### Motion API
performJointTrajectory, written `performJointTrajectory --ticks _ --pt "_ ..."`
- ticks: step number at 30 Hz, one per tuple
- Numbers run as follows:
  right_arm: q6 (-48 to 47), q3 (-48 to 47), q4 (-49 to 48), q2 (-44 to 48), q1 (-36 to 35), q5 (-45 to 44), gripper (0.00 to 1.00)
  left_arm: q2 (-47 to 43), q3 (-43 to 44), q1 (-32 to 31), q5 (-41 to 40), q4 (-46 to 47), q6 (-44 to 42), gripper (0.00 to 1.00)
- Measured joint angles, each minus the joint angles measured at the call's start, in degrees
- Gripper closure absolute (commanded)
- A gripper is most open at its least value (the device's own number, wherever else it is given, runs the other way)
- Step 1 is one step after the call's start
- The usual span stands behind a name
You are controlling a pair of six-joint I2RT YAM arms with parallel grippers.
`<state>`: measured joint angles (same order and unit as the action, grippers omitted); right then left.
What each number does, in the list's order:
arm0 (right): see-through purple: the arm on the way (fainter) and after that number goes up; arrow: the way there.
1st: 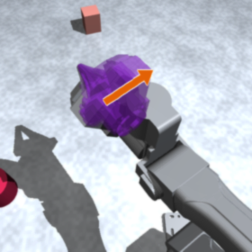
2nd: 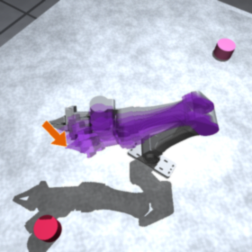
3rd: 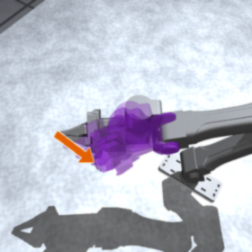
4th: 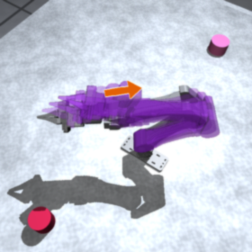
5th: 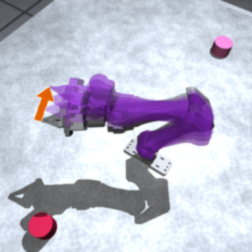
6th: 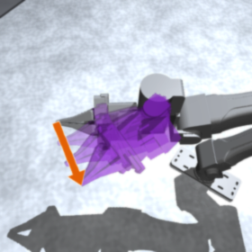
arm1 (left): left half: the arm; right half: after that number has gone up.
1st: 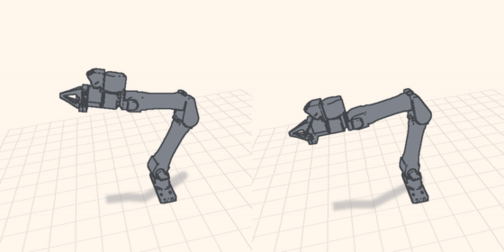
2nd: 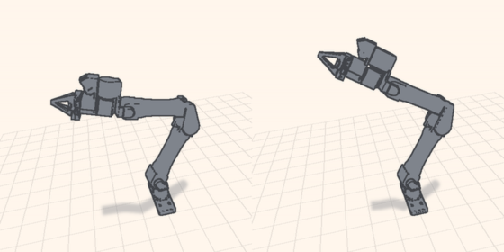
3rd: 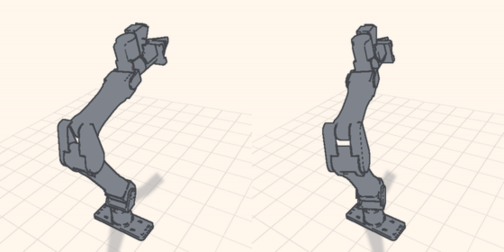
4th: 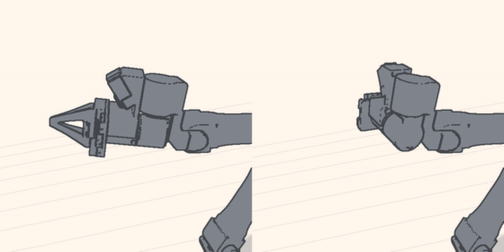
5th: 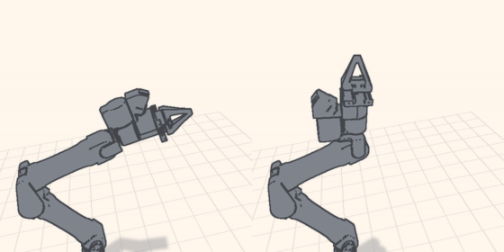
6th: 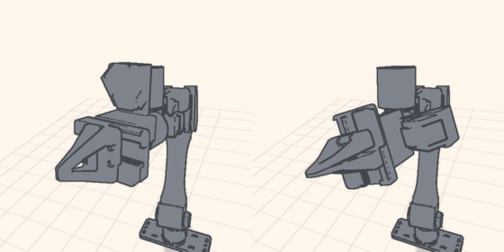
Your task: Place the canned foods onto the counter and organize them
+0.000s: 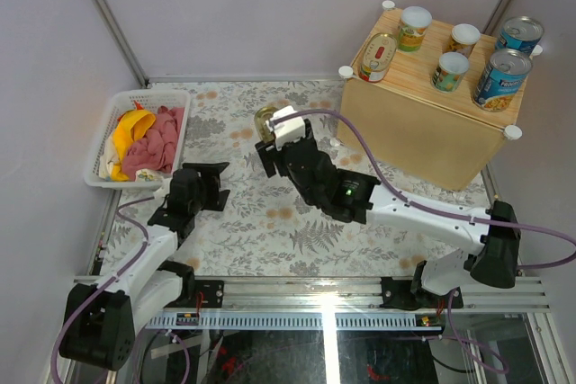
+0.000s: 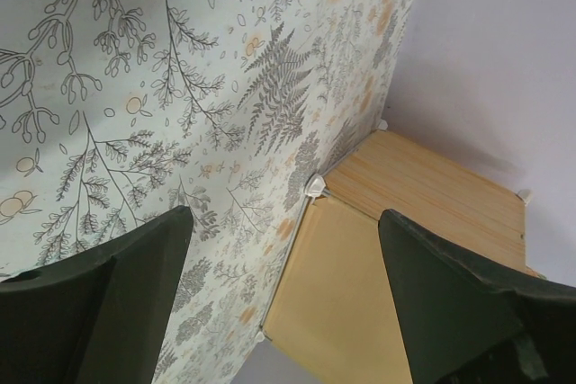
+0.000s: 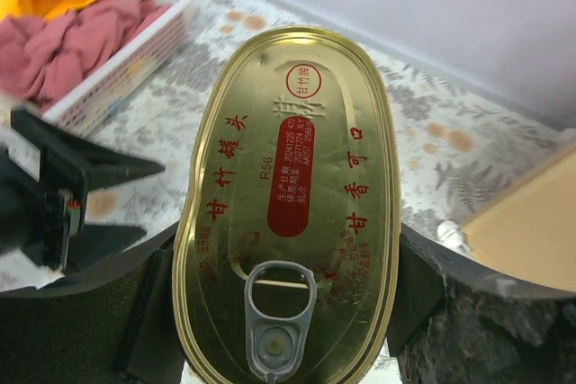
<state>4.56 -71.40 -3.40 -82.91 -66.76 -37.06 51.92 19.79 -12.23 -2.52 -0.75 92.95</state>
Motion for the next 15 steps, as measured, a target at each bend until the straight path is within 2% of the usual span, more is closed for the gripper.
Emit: performJointTrajectory --ticks 8,15 --pt "0.22 -15.34 7.98 -2.67 0.00 -10.69 1.00 4.15 1.53 -0.59 -0.31 0.90 0.04 0.16" --pt "-2.73 -23.45 10.16 -6.27 0.00 -20.98 1.00 6.93 4.26 -0.59 -0.31 1.97 0.02 0.16"
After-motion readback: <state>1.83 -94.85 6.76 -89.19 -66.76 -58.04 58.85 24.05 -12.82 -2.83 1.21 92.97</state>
